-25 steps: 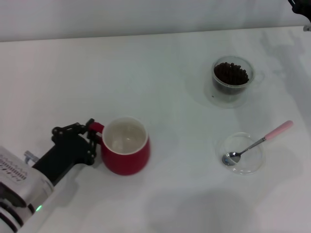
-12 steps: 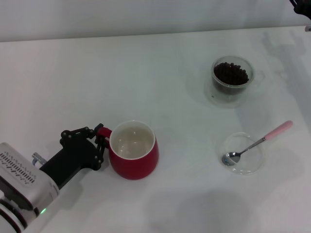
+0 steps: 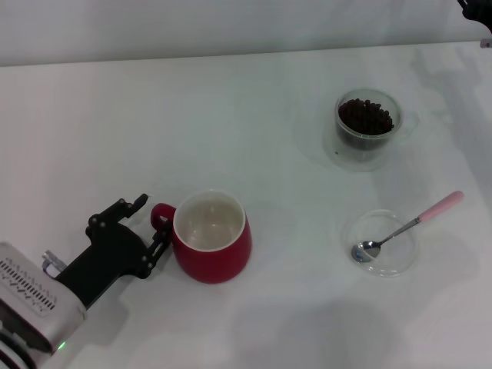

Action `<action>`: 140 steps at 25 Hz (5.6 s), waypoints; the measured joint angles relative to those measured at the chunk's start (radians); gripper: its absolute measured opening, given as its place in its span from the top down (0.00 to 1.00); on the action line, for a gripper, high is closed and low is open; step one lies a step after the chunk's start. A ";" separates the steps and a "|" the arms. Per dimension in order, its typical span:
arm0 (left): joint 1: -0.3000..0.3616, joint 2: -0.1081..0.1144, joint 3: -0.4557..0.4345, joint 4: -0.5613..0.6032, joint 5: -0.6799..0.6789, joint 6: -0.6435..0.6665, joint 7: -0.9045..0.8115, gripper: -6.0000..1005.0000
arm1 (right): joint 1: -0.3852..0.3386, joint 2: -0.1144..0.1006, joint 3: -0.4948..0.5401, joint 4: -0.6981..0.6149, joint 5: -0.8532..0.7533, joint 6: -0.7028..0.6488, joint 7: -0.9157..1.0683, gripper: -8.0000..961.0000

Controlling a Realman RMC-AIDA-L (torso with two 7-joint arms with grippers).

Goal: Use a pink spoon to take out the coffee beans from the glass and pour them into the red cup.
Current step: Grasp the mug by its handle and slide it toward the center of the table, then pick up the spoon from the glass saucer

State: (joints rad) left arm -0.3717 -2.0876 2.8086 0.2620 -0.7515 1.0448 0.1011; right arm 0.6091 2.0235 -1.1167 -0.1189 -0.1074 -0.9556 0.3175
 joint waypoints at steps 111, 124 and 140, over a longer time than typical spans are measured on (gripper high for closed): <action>0.015 0.014 -0.018 -0.151 -0.772 0.349 -0.297 0.11 | -0.442 -0.074 -0.099 0.017 -0.511 -0.234 1.165 0.15; 0.002 0.018 -0.018 -0.152 -0.776 0.350 -0.300 0.11 | -0.455 -0.066 -0.151 0.027 -0.512 -0.292 1.166 0.15; 0.005 0.012 -0.009 -0.149 -0.770 0.359 -0.310 0.11 | -0.466 -0.051 -0.236 0.037 -0.512 -0.337 1.165 0.15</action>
State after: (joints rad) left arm -0.3665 -2.0757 2.7997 0.1133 -1.5212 1.4043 -0.2087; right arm 0.1428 1.9726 -1.3526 -0.0821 -0.6197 -1.2928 1.4828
